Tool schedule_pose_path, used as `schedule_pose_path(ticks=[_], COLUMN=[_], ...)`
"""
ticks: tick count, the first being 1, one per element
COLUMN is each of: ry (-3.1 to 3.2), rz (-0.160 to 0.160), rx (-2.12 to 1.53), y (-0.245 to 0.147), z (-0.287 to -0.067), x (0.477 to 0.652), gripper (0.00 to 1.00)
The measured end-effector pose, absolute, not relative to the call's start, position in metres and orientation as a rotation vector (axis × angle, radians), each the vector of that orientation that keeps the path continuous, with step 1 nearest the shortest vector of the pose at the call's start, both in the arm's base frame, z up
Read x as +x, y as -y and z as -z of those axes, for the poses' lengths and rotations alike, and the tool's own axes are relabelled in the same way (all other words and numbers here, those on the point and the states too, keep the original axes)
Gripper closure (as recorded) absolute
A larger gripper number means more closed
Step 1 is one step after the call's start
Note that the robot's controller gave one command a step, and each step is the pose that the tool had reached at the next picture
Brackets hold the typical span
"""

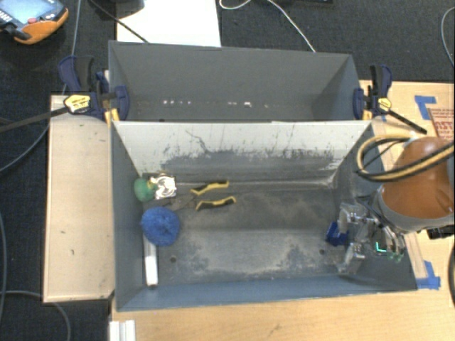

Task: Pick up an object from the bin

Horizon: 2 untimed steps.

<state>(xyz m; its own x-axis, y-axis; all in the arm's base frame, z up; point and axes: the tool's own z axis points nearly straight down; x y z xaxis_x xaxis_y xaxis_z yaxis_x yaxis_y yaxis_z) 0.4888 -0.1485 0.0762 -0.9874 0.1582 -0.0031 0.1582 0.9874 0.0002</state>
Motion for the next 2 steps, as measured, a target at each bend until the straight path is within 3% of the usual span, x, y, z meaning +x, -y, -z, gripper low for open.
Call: schedule_pose_path(ticks=[1,2], ry=[-3.129,-3.100], rz=[0.000,0.000], rx=[0.246,0.418], y=[0.149,0.151], z=[-0.076,-0.073], x=[0.489,0.500], gripper=[0.00,0.00])
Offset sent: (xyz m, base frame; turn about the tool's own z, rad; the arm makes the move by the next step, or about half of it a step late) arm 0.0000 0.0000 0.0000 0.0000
